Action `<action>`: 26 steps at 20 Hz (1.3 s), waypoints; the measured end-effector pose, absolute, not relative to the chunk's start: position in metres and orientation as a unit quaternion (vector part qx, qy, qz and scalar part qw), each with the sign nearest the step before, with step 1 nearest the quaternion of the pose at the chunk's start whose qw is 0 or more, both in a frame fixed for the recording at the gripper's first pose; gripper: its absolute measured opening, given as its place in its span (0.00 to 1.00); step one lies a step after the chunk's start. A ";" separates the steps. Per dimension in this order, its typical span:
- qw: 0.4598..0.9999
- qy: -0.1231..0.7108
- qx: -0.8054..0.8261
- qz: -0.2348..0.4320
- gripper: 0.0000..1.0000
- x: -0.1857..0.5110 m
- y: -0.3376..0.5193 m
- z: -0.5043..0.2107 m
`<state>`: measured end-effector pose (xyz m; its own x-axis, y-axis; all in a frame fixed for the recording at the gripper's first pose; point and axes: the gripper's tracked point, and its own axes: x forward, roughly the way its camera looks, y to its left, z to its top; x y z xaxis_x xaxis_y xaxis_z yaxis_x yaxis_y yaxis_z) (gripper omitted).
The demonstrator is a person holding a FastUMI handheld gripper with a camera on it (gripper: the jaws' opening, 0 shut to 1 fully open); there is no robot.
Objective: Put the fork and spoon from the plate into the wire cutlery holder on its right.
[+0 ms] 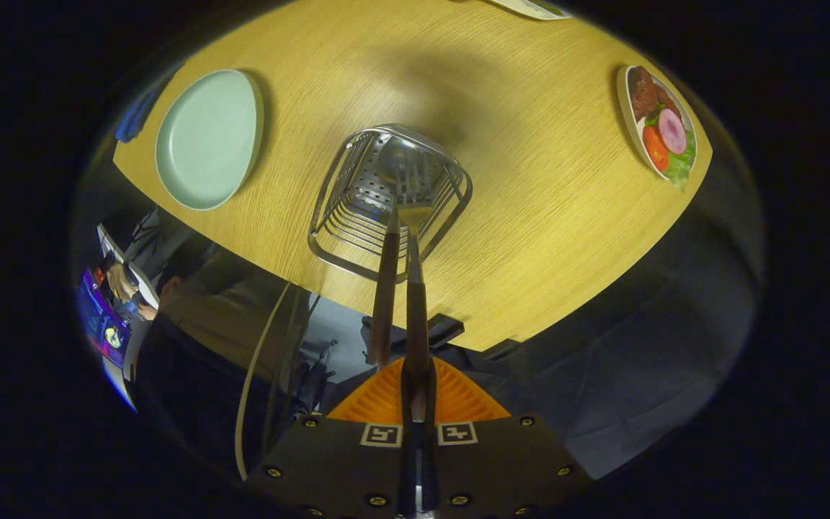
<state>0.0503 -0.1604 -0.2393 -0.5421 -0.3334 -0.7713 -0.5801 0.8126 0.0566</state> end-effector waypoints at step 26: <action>0.670 0.710 -0.136 0.168 0.24 0.073 -0.119 -0.183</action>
<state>0.0734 -0.1194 -0.1827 -0.0641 0.0328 -0.9974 -0.4179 0.9067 0.0567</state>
